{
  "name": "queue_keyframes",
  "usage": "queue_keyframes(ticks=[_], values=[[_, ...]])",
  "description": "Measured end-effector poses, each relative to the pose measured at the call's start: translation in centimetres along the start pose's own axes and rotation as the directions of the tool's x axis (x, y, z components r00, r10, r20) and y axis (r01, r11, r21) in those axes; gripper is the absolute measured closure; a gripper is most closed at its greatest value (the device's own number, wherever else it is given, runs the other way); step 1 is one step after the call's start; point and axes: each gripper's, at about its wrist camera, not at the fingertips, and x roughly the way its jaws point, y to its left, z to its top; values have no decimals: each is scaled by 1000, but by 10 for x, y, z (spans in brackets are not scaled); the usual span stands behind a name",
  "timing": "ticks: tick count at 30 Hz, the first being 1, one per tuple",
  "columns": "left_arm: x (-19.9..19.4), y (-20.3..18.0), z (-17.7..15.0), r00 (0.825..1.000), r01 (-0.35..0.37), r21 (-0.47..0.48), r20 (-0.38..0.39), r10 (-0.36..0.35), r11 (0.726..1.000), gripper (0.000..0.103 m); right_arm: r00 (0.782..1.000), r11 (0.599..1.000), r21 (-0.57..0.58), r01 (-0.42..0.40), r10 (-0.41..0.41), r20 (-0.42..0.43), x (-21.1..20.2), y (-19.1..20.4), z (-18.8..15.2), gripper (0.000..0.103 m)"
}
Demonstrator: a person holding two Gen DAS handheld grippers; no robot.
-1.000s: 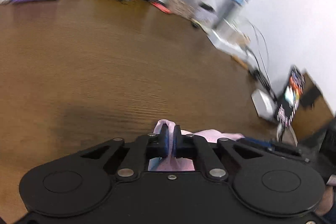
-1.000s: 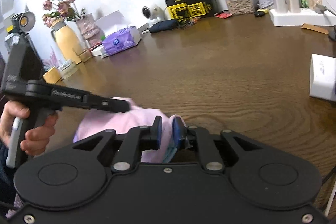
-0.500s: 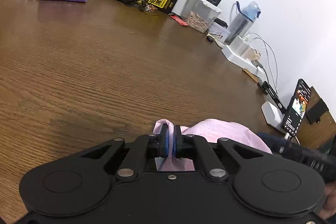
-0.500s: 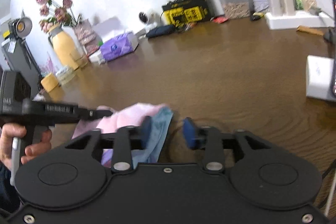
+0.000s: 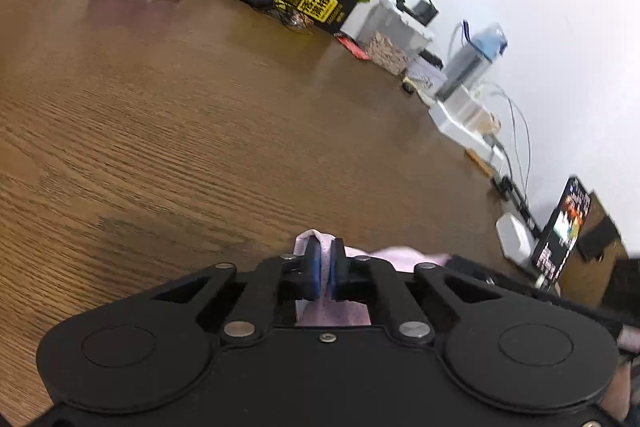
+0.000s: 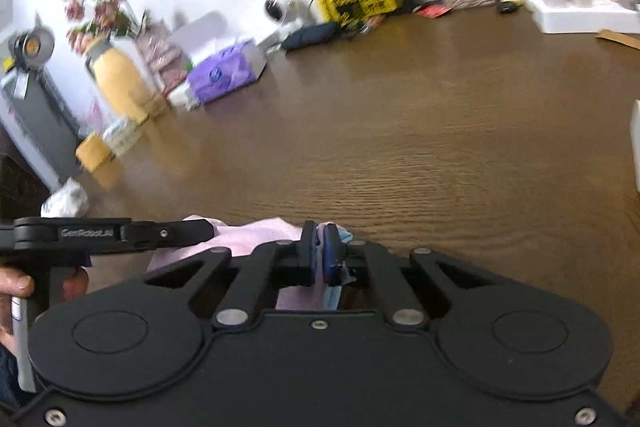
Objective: Fold clothes
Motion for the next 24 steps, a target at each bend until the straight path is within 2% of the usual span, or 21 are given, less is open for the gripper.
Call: queue_keyframes(ticks=[2,6,7,8,9,10,12,14,16,18,21,24], values=[[1,-5,-4,1000,-5,-9,17,6,1000,100,999,999,39,28,-29,29,-8,-4,-8,98],[1,-1,-12,998,-37,-112,49,42,993,96,998,996,71,51,-53,26,-8,-9,-15,97],[0,1,-12,998,-47,-118,43,53,992,87,998,996,65,57,-58,15,-7,-7,-17,95],[-4,4,-13,997,-57,-113,37,61,992,82,998,996,53,67,-68,14,-9,-5,-18,91],[-9,4,-14,997,-57,-100,43,61,993,64,997,996,41,79,-80,21,-11,-2,-19,81],[-15,3,-14,997,-61,-87,50,65,994,49,996,996,22,83,-83,32,-16,0,-20,78],[-28,2,-15,994,-81,-60,64,85,995,45,995,997,-12,78,-77,61,-28,4,-21,70],[-44,-7,-19,995,-82,39,66,79,996,44,994,996,-39,76,-73,77,-40,9,-23,59],[-49,-19,-27,996,-79,147,54,71,986,36,995,995,-70,75,-69,74,-46,15,-25,58],[-48,-33,-37,995,-93,244,50,84,965,36,995,986,-144,84,-76,57,-47,27,-32,58],[-44,-48,-54,989,-148,336,60,136,930,37,987,953,-255,163,-158,41,-40,44,-45,59],[-47,-61,-72,970,-242,455,92,225,857,36,979,923,-330,200,-200,36,-42,55,-54,59]])
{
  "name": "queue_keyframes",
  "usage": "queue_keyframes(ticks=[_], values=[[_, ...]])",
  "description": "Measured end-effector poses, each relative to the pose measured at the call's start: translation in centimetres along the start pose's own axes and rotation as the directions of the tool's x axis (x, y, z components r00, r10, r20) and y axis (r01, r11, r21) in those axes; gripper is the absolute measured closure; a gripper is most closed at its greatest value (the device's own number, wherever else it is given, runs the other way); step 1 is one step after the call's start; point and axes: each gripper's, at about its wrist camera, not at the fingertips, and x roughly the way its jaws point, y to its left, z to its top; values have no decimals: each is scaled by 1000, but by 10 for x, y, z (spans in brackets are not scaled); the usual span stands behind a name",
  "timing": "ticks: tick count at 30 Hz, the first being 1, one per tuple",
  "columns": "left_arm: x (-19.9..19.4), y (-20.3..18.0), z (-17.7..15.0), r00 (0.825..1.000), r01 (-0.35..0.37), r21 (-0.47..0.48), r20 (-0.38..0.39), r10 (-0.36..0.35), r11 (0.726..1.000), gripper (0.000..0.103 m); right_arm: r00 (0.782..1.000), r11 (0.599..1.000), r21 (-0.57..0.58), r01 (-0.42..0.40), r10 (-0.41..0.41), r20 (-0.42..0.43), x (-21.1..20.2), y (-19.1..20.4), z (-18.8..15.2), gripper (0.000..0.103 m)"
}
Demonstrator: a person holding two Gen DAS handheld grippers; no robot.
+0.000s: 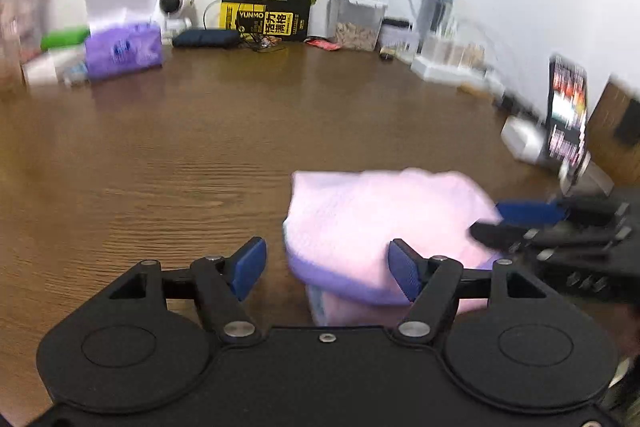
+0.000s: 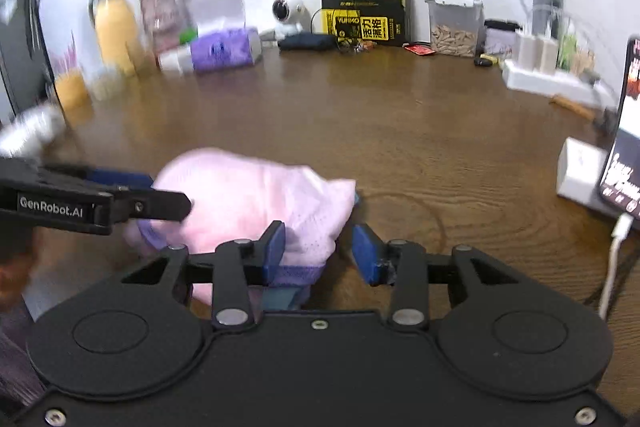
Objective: Fold clothes
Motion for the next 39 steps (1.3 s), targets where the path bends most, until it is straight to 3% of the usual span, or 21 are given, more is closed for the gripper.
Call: queue_keyframes(ticks=[2,5,10,14,17,28,30,39], values=[[-7,-6,-6,1000,-22,52,-2,22,998,36,1000,1000,-13,1,-1,-12,-6,2,-3,57],[-21,-2,-7,1000,2,37,3,-2,999,36,1000,1000,-16,4,-4,-9,-20,4,-7,31],[-33,8,12,997,54,-21,49,-53,998,27,997,998,41,-57,55,46,-47,-6,-1,22],[-9,-1,18,1000,8,36,30,-9,999,25,998,993,97,-69,68,19,-33,-18,4,21],[6,-9,14,1000,3,78,-3,-3,997,25,997,995,68,-74,75,-15,-18,-14,3,21],[8,-3,5,992,84,-11,-90,-84,996,30,997,998,-9,-64,64,-53,-3,-7,6,22],[4,-3,4,993,81,-26,-79,-83,996,30,998,999,-1,-48,48,-48,-5,-12,8,22],[5,2,7,997,45,-27,-67,-47,999,29,992,993,-25,-114,113,-59,-5,-7,9,22]])
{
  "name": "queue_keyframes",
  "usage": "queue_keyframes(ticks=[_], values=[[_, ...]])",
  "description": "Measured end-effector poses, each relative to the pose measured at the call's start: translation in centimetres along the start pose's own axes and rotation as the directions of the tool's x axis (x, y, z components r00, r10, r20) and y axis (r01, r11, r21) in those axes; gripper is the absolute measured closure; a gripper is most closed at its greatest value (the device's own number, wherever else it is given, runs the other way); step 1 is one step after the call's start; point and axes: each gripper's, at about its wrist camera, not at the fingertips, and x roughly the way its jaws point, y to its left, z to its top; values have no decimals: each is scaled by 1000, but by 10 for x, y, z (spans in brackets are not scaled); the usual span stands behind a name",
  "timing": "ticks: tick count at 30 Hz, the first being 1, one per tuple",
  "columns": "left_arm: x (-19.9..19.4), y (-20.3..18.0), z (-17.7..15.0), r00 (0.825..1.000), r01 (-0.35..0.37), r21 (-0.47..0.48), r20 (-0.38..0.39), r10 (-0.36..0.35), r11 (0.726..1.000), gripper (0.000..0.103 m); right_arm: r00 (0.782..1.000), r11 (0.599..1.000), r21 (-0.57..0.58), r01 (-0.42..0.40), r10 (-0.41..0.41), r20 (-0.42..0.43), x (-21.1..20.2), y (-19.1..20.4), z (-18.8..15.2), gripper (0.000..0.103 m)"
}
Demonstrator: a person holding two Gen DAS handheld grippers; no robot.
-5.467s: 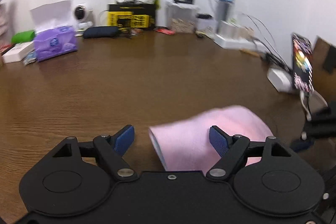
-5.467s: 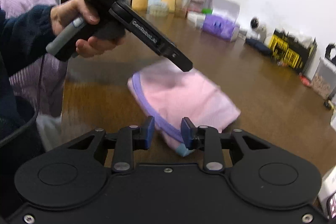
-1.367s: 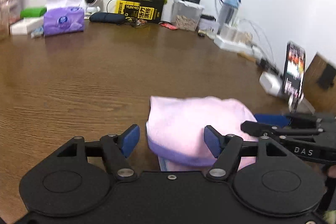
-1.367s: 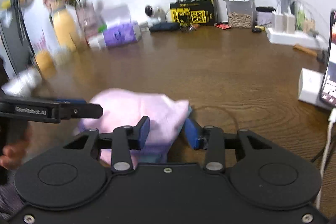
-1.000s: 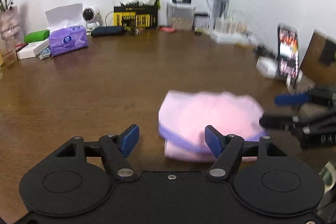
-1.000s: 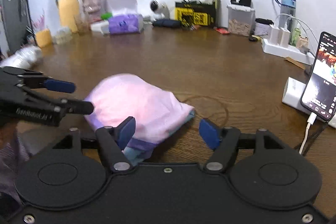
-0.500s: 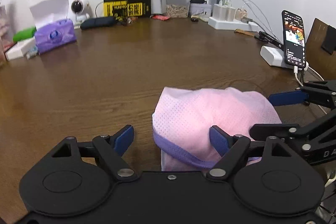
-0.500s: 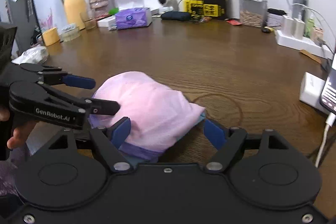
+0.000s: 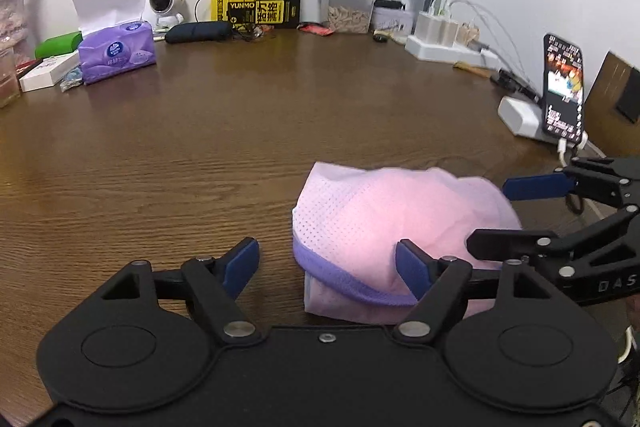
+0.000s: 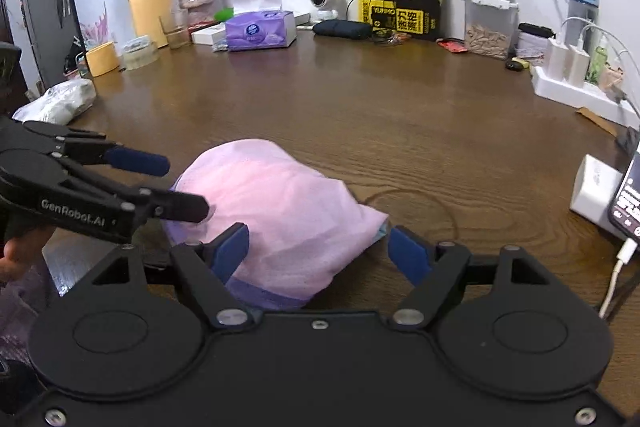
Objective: Fold clothes
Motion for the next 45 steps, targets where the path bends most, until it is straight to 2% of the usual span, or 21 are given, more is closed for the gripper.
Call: queue_keyframes(ticks=[3,8,9,10,12,14,19,22,25,27,29,39,45], values=[[3,-1,-2,1000,10,13,-6,-10,1000,30,1000,1000,7,-8,8,-12,4,-1,-2,22],[5,-3,-7,999,52,19,-12,-52,998,48,999,1000,9,-25,25,-22,10,-1,-8,23],[6,-3,-7,998,62,17,-12,-62,998,53,999,999,12,-30,31,-22,10,-1,-9,23],[5,-4,-8,997,75,19,-14,-75,997,61,999,999,16,-36,36,-21,10,-2,-10,23],[5,-6,-8,995,99,23,-18,-99,995,70,998,998,21,-54,54,-19,10,-3,-12,33],[4,-9,-10,995,95,29,-14,-94,995,71,996,996,20,-81,82,-19,10,-1,-12,43],[2,-18,-14,996,89,41,12,-90,995,85,995,995,10,-100,100,-16,7,4,-13,57],[2,-25,-15,997,75,78,31,-77,994,87,996,996,-1,-90,90,5,6,7,-15,61],[1,-26,-13,996,81,72,35,-83,994,89,996,996,19,-86,85,27,4,5,-16,68],[-2,-26,-11,995,89,74,46,-93,993,89,996,997,26,-75,73,43,0,5,-15,80],[-7,-27,-8,993,98,82,64,-103,992,90,997,998,24,-59,58,55,-3,6,-14,83],[-20,-38,18,979,99,134,162,-121,986,90,984,1000,-14,17,-14,178,-33,5,7,85],[-20,-38,45,967,96,162,219,-130,982,90,979,998,-21,52,-47,200,-34,1,24,85]])
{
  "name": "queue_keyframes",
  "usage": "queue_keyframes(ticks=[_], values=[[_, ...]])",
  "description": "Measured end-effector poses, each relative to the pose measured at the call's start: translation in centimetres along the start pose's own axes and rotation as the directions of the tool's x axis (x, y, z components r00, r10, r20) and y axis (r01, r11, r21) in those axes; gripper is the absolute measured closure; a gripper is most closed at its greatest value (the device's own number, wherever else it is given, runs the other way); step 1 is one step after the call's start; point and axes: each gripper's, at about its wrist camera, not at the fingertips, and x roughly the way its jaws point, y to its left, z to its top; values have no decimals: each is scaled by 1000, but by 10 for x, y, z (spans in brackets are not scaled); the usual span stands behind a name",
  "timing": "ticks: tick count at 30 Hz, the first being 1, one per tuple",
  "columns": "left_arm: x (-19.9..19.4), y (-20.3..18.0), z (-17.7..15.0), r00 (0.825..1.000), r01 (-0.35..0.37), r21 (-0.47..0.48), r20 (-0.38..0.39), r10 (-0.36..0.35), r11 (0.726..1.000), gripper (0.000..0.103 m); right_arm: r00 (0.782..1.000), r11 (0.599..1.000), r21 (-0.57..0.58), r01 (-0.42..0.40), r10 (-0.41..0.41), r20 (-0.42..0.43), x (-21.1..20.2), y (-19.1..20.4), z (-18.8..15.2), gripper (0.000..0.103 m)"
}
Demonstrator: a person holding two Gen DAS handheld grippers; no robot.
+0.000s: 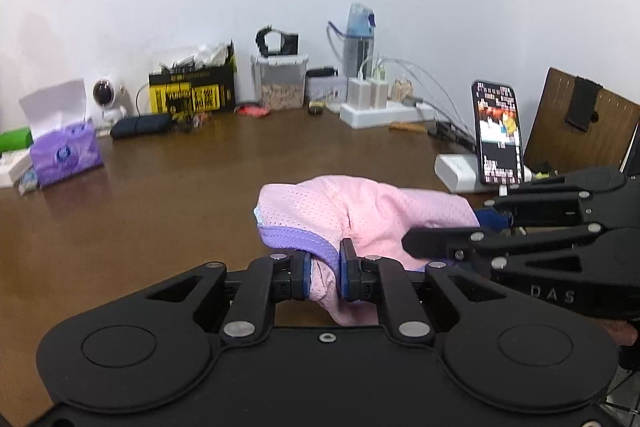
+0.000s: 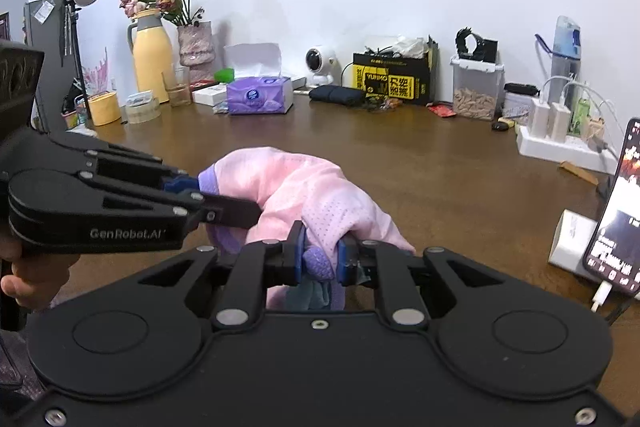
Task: Fold clothes
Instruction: 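Grasp the folded bundle with both grippers and lift it off the desk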
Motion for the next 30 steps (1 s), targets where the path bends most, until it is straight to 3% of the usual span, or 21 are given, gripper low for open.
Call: queue_keyframes(ticks=[10,16,20,24,27,28,29,30], values=[[-10,55,53,994,-37,19,104,35,999,90,999,990,-138,19,-13,43,31,23,70,85],[-28,123,99,983,-114,73,154,101,991,90,994,970,-243,-12,38,103,76,69,136,85],[-41,181,125,973,-198,119,142,181,973,90,984,956,-286,-65,109,143,117,106,184,85],[-45,243,129,961,-270,112,91,260,956,90,974,942,-302,-147,191,121,178,145,217,85],[-26,301,97,952,-301,90,-35,305,950,90,966,931,-283,-231,254,47,231,172,224,85],[-10,327,71,944,-299,65,-129,305,952,90,962,927,-264,-267,273,-14,258,183,217,85],[9,354,43,920,-314,17,-242,308,949,90,953,922,-240,-304,290,-90,289,196,207,84],[24,374,20,878,-359,-27,-349,327,933,89,937,916,-213,-339,308,-166,320,208,196,84]])
